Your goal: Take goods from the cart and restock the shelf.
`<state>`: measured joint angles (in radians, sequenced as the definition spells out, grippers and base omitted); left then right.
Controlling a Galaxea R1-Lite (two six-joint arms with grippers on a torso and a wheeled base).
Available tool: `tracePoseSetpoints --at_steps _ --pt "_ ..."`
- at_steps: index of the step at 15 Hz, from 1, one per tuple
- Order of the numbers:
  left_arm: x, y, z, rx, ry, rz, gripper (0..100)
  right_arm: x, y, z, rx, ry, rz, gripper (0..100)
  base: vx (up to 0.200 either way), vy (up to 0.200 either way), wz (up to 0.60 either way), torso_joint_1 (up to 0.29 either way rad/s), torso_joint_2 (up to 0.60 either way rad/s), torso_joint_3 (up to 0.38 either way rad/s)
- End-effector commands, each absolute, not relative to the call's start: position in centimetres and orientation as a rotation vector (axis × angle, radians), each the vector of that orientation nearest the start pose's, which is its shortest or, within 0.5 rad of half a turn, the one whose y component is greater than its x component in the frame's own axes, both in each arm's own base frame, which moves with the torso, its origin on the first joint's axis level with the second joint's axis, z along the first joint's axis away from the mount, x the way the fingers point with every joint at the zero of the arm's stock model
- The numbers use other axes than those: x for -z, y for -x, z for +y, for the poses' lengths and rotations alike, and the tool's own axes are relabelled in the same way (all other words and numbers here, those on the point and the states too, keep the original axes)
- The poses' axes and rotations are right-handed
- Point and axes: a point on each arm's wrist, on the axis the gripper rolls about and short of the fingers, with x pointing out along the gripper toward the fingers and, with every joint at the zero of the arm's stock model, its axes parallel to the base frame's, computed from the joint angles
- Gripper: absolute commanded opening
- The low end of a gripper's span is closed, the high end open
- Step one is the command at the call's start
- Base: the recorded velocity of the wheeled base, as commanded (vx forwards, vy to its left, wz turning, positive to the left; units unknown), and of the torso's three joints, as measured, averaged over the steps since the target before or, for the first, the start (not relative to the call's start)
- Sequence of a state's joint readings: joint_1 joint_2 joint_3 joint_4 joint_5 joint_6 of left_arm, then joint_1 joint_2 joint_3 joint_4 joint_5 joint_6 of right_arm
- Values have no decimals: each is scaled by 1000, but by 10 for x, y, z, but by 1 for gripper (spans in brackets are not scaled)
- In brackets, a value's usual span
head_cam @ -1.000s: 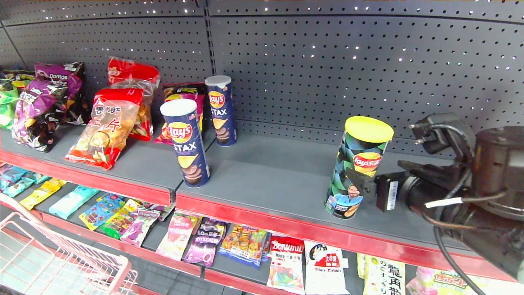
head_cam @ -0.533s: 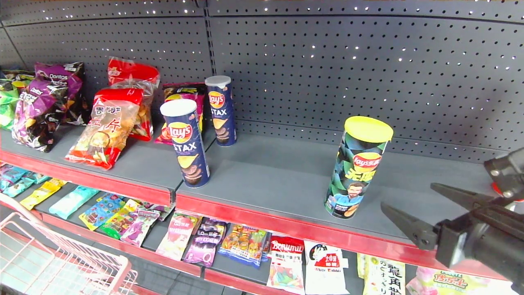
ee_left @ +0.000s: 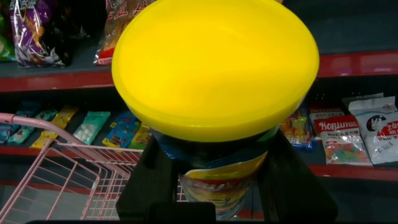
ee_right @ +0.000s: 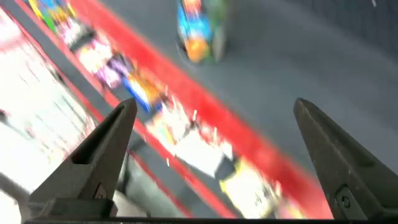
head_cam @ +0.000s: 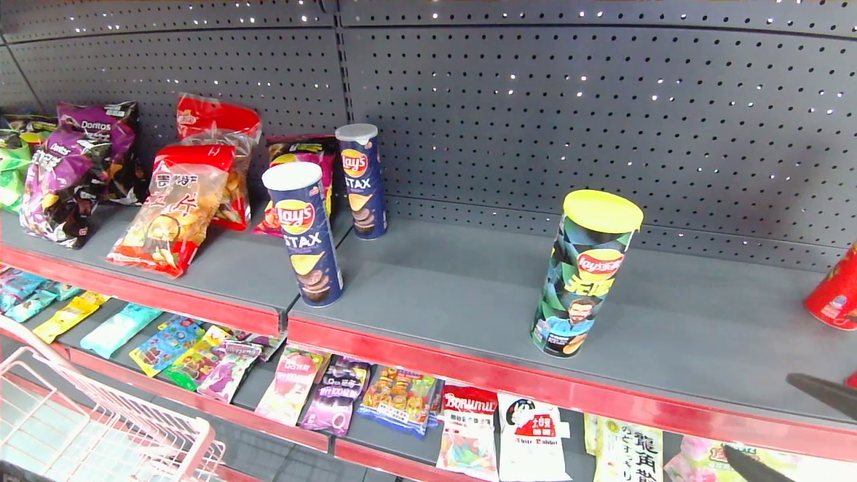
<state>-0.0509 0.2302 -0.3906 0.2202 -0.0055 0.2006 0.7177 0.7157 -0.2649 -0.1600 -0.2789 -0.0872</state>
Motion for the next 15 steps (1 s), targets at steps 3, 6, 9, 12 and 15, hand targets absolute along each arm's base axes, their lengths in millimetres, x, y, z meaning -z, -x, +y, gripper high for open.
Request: tracePoseSetpoints --at_steps 3,6,9,12,15 --pt "-174 25 1 63 -200 45 0 -153 25 -17 -61 109 196 100 0 0 0 0 0 0" --pt "-173 24 0 95 -194 42 0 -150 41 -2 365 -4 245 100 0 0 0 0 0 0" --pt "-175 22 0 126 -179 47 0 -127 49 2 196 17 197 100 0 0 0 0 0 0" --pt "-173 21 -1 134 -178 51 0 -106 27 4 12 51 98 100 0 0 0 0 0 0" --pt "-172 21 -1 157 -176 51 0 -84 14 4 -46 83 32 100 0 0 0 0 0 0"
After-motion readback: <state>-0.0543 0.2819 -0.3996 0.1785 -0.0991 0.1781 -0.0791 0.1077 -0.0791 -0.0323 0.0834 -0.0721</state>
